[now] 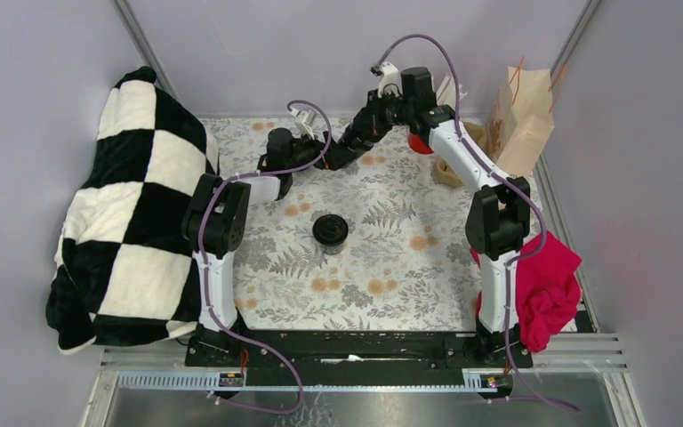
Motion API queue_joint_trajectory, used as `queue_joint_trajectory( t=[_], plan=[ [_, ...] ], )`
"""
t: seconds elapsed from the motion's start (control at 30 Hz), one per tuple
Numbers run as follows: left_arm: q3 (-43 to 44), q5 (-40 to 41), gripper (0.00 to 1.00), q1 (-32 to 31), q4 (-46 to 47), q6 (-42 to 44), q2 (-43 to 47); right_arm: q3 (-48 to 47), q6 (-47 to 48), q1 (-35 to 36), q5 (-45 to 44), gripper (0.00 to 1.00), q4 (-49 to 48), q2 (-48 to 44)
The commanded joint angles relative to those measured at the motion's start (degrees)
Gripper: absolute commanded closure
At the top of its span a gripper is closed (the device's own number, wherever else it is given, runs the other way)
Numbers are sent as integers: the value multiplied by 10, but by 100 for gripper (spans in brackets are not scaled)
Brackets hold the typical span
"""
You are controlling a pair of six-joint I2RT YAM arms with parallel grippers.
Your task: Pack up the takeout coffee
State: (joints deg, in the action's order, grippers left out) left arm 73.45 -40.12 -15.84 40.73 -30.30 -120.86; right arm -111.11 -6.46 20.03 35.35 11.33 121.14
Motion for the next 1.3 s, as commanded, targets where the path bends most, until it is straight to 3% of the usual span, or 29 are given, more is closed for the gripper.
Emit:
queue_joint_trajectory(
  t=[0.0,0.17,0.3,0.37,0.5,0.7,1.03,1.27],
  plan=[
    [-10,167,2,19,-14,-16,40,-107,156,10,-161,100,163,27],
    [-13,167,2,19,-12,-22,31,-161,185,13,-174,100,197,55],
    [15,81,5,18,46,-33,-11,-143,162,13,-67,100,171,52],
    [28,12,7,18,142,-58,-44,-132,146,12,-10,100,163,53],
    [30,-41,4,15,353,-128,-111,-104,132,7,75,100,160,46],
    [54,-73,1,2,438,-146,-149,-38,97,-31,180,100,135,23],
    [33,-104,1,-13,387,-111,-135,29,86,-52,231,98,108,5],
    [-31,-48,2,-16,401,-92,-92,98,17,-52,213,99,25,-19]
  ],
)
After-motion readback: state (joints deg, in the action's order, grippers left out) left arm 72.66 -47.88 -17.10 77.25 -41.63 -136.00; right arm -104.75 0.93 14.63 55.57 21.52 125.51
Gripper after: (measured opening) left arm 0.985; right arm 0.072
